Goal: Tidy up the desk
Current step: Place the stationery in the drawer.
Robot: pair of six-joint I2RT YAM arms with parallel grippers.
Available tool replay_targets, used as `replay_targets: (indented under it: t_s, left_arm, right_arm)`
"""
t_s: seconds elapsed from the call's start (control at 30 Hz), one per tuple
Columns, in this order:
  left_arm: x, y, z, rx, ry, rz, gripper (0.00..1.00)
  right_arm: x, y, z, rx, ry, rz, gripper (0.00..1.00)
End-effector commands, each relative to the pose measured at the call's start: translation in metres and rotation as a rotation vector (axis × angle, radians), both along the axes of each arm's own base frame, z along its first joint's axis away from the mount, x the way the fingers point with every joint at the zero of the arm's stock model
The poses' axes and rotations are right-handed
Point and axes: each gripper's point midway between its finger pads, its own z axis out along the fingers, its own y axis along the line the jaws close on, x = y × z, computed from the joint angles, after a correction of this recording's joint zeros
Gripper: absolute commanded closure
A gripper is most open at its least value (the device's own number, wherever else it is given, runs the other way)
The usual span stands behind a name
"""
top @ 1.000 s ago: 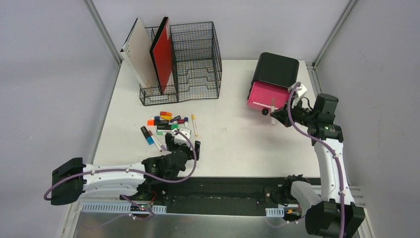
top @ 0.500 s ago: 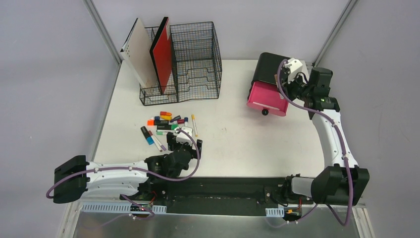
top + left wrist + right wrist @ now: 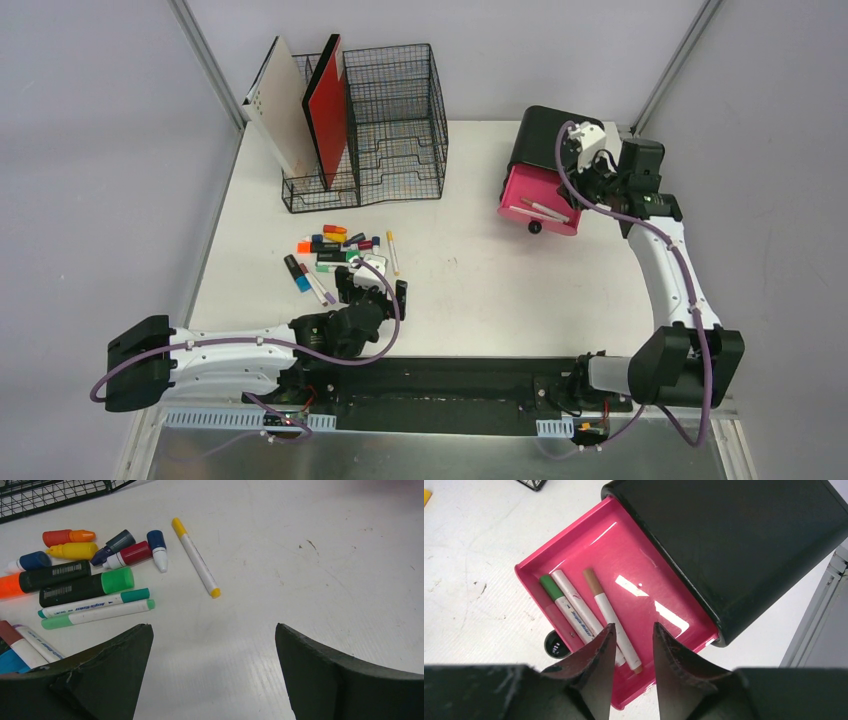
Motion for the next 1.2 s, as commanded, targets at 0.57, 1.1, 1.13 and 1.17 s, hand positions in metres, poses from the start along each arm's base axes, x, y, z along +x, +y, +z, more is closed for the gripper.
replay_targets:
  t_s: [0.57, 1.1, 1.13, 1.17]
  left_arm:
    - [0.003, -0.005, 0.009, -0.021, -0.017, 0.008, 0.01]
    - [0.027, -0.007, -0.008, -0.02, 0.137, 0.001, 0.03]
    - [0.031, -0.006, -0.011, -0.021, 0.163, 0.011, 0.04]
    - [0.034, -0.005, -0.014, -0.019, 0.187, 0.017, 0.04]
  right_arm:
    - [-0.141, 0.051, -0.016, 0.298, 0.151, 0.284, 0.42]
    - [-0.137, 0.028, -0.04, 0.133, 0.13, 0.224, 0.37]
    - [-0.137, 0.028, -0.04, 0.134, 0.13, 0.226, 0.37]
    - [-0.138, 0.028, -0.039, 0.135, 0.13, 0.228, 0.37]
